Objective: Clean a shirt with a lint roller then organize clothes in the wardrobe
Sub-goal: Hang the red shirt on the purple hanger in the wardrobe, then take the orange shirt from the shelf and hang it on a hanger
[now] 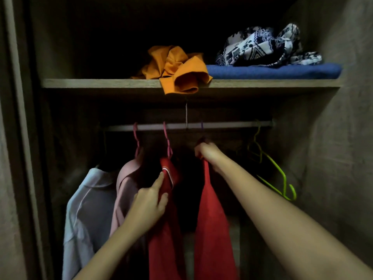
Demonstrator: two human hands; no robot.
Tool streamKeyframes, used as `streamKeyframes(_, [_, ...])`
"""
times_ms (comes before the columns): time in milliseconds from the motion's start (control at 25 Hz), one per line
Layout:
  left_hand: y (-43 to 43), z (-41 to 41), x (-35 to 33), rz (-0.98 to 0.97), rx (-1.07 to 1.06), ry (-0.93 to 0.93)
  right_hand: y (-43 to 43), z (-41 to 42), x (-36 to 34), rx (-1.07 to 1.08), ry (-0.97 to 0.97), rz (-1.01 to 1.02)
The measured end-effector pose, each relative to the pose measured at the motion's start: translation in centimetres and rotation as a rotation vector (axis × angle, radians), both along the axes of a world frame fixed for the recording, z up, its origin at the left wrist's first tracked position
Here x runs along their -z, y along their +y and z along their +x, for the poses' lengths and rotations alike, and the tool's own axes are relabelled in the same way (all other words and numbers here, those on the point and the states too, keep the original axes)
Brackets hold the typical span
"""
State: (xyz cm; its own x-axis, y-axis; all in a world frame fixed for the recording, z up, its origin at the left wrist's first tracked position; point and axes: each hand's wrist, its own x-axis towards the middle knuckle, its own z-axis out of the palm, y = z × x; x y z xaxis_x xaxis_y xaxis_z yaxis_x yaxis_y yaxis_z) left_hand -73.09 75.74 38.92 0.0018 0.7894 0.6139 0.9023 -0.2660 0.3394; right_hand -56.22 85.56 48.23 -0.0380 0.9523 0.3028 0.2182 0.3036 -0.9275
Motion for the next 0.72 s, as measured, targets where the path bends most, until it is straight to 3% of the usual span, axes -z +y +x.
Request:
streamKeyframes(240, [0.4,-0.9,0.3,-0.021,0.039,-0.001,1.9,0.9,2.0,0.048,-0.081,0.005])
streamKeyframes(360, [-0.7,-0.2,-0.7,-0.09,-0.127,0.253,0.8,2.1,2.1,0.083,-0.245,0.003])
streamKeyframes(400, [-1.2,0.0,-1.6,-0.018,-0.186,0.296,0.3,2.5,2.0,0.154,-0.348,0.053])
streamKeyframes(480, [-2.8,0.3,-5.0,0.319,-0.137,0.184,-1.1,3.4,1.4,0.384,-0.388,0.35])
streamKeyframes(600, [-6.0,0.5,-12.1,0.788,0.119,-0.087,-6.1,3.8,-1.6,0.493,-0.116,0.988])
streamKeyframes(680, [-7.1,0.3,-17.5,0.924,0.227,-0.154,-9.3,3.8,-4.7,0.44,-0.111,1.263])
streamKeyframes(720, [-6.7,-0.1,-19.9,0.902,0.272,-0.148,-10.4,3.7,-6.5,0.419,-0.165,1.331])
